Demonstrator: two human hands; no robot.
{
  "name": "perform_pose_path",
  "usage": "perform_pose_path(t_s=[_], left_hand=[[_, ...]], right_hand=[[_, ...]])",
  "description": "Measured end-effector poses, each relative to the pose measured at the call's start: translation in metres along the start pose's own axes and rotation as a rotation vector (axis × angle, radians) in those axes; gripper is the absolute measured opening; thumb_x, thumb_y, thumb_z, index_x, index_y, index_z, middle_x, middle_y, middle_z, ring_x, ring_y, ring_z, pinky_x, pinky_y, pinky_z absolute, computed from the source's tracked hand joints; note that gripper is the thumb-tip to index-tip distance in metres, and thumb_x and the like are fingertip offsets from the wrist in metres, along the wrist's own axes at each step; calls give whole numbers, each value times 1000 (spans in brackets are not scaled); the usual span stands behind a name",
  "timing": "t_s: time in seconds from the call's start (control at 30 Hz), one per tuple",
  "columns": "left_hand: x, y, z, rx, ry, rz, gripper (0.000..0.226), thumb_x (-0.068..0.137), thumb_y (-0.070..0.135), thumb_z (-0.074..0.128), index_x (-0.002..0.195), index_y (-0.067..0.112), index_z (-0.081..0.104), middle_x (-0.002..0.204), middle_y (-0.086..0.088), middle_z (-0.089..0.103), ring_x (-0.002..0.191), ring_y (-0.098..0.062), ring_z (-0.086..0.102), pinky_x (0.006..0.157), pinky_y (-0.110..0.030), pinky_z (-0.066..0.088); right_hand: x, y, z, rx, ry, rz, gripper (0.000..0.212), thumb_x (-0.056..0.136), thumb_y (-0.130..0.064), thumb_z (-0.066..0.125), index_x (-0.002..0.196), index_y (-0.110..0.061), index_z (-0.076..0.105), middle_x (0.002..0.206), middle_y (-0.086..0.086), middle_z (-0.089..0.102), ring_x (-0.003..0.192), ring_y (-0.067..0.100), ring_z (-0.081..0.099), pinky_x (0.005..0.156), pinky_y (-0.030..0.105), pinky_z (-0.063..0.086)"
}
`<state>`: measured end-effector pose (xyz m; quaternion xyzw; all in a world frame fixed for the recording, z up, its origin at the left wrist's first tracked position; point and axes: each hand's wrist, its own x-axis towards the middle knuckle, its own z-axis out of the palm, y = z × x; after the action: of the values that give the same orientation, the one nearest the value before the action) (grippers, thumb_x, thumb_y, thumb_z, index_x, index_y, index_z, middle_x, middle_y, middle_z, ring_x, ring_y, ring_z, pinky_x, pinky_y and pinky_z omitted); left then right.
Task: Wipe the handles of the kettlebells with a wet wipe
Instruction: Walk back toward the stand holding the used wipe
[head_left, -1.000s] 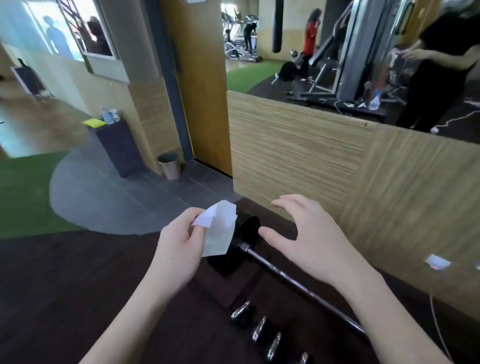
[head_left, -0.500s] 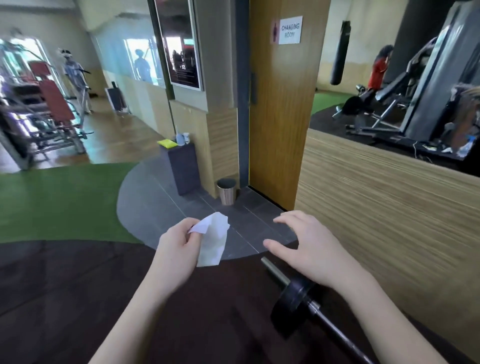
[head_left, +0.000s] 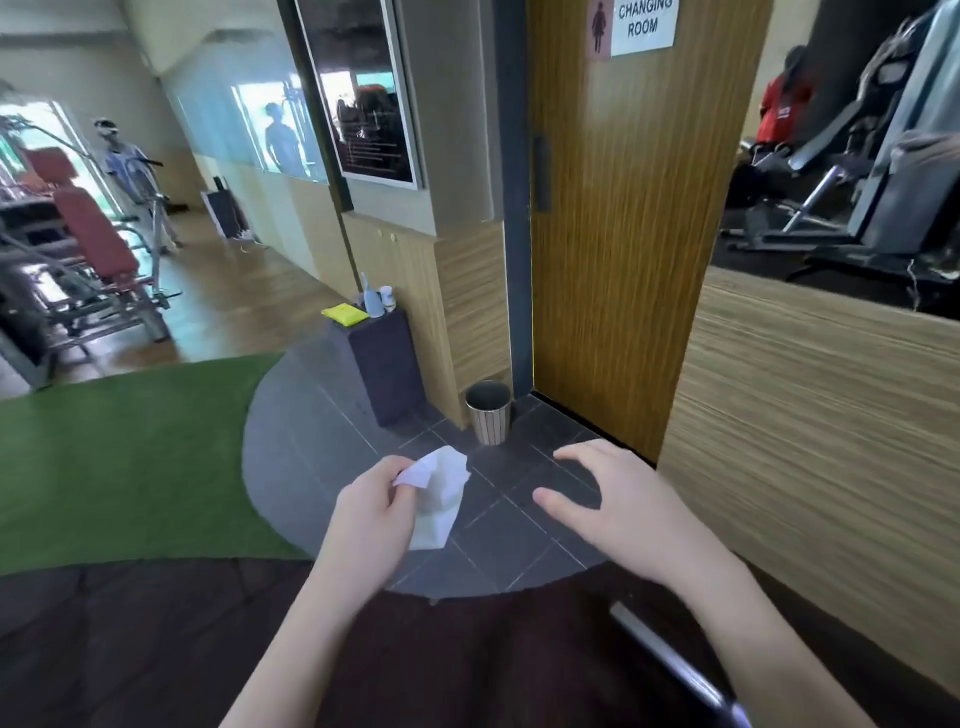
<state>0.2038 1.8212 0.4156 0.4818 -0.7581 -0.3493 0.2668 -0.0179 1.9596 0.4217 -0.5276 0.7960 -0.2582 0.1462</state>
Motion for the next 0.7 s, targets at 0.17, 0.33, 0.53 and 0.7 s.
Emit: perform_pose_path(t_s=[0.17,0.33,0.53,0.7], left_hand=[[140,-4,3,-15,-14,-35,28,97,14,42,88,21,67,79,-6,66,67,-14,50,62,-31,39],[273,-13,17,-28,-57,-45,30,98,16,43,86,24,69,69,8,61,67,-10,51,60,-28,40],[427,-67,47,-13,-157,-76,27,98,16,47,81,25,66,70,6,63,64,-9,51,59,-27,39],[576,-111,57,56,-234,-63,24,96,6,48,75,13,55,69,4,56,67,-20,47,47,-15,36]], right_hand=[[139,1,15,34,-12,45,68,89,-76,50,146,-40,48,150,-22,49,137,5,47,112,38,46],[271,5,38,30,-57,114,64,93,-71,52,148,-38,45,150,-18,48,136,9,48,106,33,45],[412,30,86,23,-125,188,65,93,-69,54,149,-37,45,152,-15,47,139,9,46,104,28,42],[537,36,130,41,-74,280,69,92,-74,50,149,-35,46,152,-16,48,137,8,48,109,32,45]])
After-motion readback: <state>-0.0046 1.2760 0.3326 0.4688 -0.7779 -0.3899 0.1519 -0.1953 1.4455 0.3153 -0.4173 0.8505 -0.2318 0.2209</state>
